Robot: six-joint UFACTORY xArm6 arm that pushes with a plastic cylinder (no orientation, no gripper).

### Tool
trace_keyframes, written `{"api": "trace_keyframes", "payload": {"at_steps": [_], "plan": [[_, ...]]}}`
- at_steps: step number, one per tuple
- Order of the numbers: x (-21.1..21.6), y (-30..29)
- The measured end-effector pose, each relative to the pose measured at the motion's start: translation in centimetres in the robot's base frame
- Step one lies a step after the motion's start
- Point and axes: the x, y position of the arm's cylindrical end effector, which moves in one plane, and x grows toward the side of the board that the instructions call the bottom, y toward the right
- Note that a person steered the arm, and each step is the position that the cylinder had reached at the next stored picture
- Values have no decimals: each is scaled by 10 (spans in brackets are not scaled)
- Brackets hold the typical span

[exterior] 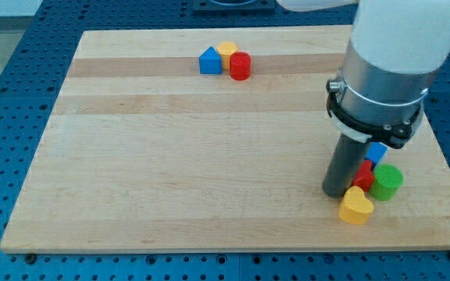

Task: Move the yellow heart closer to the green circle

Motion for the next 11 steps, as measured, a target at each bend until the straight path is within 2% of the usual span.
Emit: {"api": "trace_keyframes", "payload": {"at_steps": [2, 3, 4, 5, 6, 7, 9, 11], "plan": [[0, -23], [14, -47], [56, -46], [68, -25], [67, -6], [42, 16], [23, 42], [28, 24]]}}
